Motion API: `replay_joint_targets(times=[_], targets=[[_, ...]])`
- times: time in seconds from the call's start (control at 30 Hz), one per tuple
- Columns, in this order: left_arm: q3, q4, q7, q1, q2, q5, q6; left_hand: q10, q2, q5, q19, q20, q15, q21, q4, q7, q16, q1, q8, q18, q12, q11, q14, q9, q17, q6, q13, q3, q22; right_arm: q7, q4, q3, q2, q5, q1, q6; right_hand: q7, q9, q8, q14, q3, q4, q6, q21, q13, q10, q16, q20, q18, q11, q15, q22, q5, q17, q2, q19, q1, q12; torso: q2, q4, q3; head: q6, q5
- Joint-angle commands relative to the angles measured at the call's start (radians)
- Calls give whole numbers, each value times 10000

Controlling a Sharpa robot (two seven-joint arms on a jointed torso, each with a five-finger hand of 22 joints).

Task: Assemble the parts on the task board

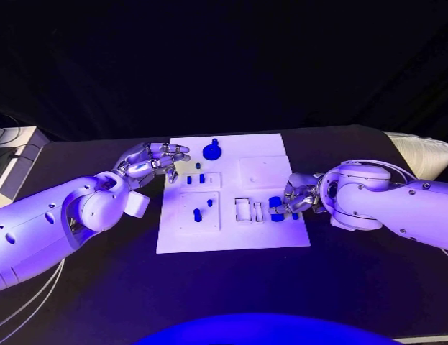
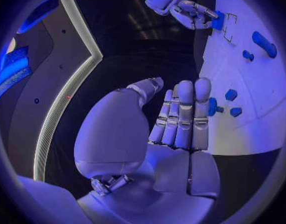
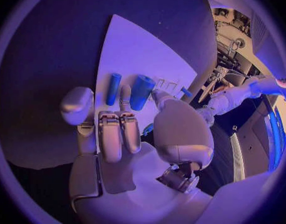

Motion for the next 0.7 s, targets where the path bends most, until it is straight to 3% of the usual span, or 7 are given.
replay_joint_targets(times=[0.03, 0.3, 0.47, 0.5, 0.63, 0.7], targets=[[7, 22, 67, -6, -17, 32, 106, 1, 84, -28, -62, -22, 39, 45, 69, -39, 50, -47, 38, -108, 44, -38, -12, -1, 11, -9, 8, 6, 6, -25, -55, -8, 75, -119, -95, 235, -25, 51, 49, 1042, -91, 4, -44, -22, 2427, 890, 59, -72, -132, -101, -48, 3, -81, 2556, -14, -21, -125, -16, 18, 10, 9, -22, 40], [7, 33, 55, -7, -38, 24, 121, 5, 90, -26, -64, -23, 38, 45, 89, -41, 51, -66, 45, -108, 54, -41, -9, -2, 12, -11, 11, -3, 6, -17, -242, -7, 303, -151, -218, 113, -23, 139, 53, 1038, -134, -16, -81, -81, 2388, 861, 54, -73, -123, -101, -47, -23, -150, 2535, -7, -38, -59, -54, 14, 13, -4, -65, 83], [7, 42, 39, -7, -59, 30, 123, 10, 100, -25, -62, -23, 38, 47, 117, -36, 52, -94, 45, -109, 63, -40, -6, -5, 14, -23, 14, -12, 9, -14, -377, -7, 382, -245, -260, 76, -20, 372, 41, 1036, -106, -38, -169, -125, 2357, 836, 51, -73, -120, -98, -45, -7, -106, 2527, 22, -50, 465, -88, 7, -2, -1, -119, 115], [7, 44, 34, -7, -62, 31, 126, 10, 100, -25, -62, -23, 38, 47, 117, -36, 52, -94, 45, -109, 63, -40, -6, -5, 14, -23, 14, -12, 9, -11, -391, -7, 388, -253, -266, 63, -19, 428, 29, 1035, -84, -38, -187, -136, 2350, 830, 49, -73, -119, -97, -45, -1, 0, 2519, 38, -51, 604, -96, 5, -6, -2, -124, 116], [7, 43, 20, -7, -67, 33, 138, 11, 116, -21, -66, -23, 39, 43, 141, -34, 54, -114, 46, -108, 69, -39, -4, -8, 14, -30, 16, -15, 4, 14, -389, -7, 398, -232, -281, -53, -15, 623, -98, 1034, 233, -95, -259, -166, 2337, 817, 47, -77, -118, -98, -50, 46, 1123, 2517, 88, -52, 1383, -116, -5, -12, -1, -133, 124], [7, 41, 13, -7, -65, 35, 148, 11, 116, -21, -66, -23, 39, 43, 141, -34, 54, -114, 46, -108, 69, -39, -4, -8, 14, -30, 16, -15, 4, 39, -355, -6, 399, -161, -288, -172, -25, 663, -160, 1037, 459, -115, -258, -160, 2330, 810, 51, -80, -121, -107, -54, 75, 1369, 2529, 105, -46, 1724, -126, -8, -13, 1, -134, 121]])
